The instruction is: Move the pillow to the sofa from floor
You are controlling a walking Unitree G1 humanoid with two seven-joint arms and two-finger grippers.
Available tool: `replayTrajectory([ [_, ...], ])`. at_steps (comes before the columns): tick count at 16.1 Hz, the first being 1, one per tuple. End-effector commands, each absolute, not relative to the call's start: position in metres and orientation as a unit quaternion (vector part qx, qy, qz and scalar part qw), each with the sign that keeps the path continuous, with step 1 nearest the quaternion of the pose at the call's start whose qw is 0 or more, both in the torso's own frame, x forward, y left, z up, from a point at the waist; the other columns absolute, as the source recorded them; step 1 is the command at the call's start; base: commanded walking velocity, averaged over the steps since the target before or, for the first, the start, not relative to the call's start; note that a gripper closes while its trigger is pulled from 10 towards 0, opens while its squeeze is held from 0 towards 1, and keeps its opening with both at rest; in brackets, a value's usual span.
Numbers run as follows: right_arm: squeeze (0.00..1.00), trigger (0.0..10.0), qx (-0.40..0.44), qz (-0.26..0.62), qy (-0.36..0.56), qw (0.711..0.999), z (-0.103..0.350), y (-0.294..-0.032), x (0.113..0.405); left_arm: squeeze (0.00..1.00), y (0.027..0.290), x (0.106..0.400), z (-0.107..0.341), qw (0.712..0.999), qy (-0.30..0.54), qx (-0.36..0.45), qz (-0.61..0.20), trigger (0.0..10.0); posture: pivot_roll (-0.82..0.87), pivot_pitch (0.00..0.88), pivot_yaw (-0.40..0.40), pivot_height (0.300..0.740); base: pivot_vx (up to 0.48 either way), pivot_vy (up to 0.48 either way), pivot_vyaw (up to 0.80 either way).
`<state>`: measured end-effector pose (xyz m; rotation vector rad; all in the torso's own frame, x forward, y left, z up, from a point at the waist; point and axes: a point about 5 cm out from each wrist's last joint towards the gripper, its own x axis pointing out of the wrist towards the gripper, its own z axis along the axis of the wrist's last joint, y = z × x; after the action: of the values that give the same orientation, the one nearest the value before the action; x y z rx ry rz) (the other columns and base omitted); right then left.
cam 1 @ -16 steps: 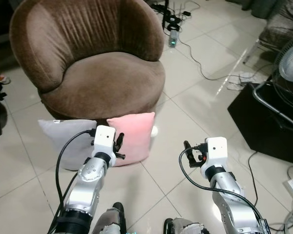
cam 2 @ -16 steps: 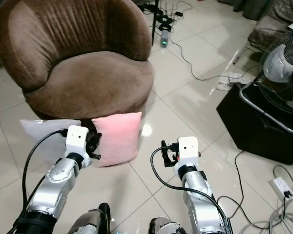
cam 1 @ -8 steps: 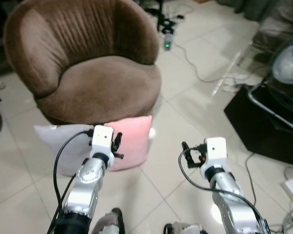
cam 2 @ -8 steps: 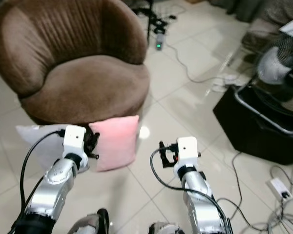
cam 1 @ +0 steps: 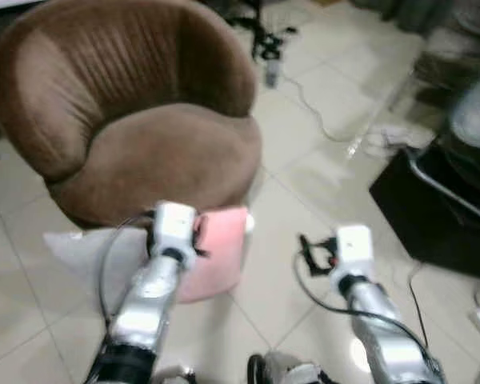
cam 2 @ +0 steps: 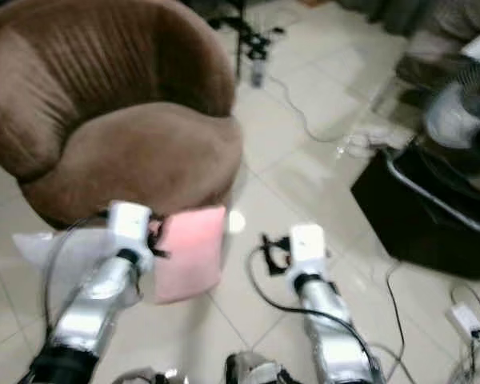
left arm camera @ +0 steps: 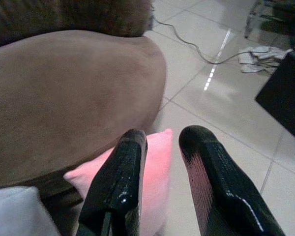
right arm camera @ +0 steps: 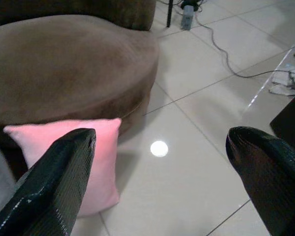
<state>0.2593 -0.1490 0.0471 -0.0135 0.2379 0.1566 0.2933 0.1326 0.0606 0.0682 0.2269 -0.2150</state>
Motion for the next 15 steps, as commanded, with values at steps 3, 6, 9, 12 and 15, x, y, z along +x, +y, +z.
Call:
replayTrajectory([
  [3, 0.54, 10.0, -0.003, 0.087, 0.115, 0.990, 0.0479, -0.1414, 0.2600, 0.00, 0.1423, 0.2922, 0.0573, 0.987, 0.123, 0.047, -0.089, 10.0, -0.08, 0.186, -0.080, 0.740, 0.422, -0.091, 0.00],
  [6, 0.55, 10.0, -0.008, 0.095, 0.111, 0.989, 0.0489, -0.1396, 0.2601, 0.00, 0.1438, 0.2924, 0.0562, 0.987, 0.126, 0.060, -0.079, 10.0, -0.08, 0.187, -0.081, 0.740, 0.376, -0.204, 0.00],
  [9, 0.64, 10.0, -0.013, 0.101, 0.110, 0.989, 0.0493, -0.1367, 0.2606, 0.00, 0.1441, 0.2922, 0.0545, 0.987, 0.130, 0.055, -0.072, 10.0, -0.08, 0.185, -0.084, 0.740, 0.000, -0.123, 0.79],
  [12, 0.58, 10.0, 0.003, 0.093, 0.114, 0.989, 0.0486, -0.1383, 0.2616, 0.00, 0.1450, 0.2935, 0.0550, 0.988, 0.128, 0.054, -0.069, 10.0, -0.08, 0.183, -0.085, 0.740, 0.000, 0.000, 0.25],
  [15, 0.56, 10.0, 0.001, 0.095, 0.113, 0.989, 0.0496, -0.1384, 0.2619, 0.00, 0.1477, 0.2955, 0.0572, 0.989, 0.120, 0.068, -0.058, 10.0, -0.07, 0.184, -0.083, 0.740, 0.137, -0.080, 0.00],
])
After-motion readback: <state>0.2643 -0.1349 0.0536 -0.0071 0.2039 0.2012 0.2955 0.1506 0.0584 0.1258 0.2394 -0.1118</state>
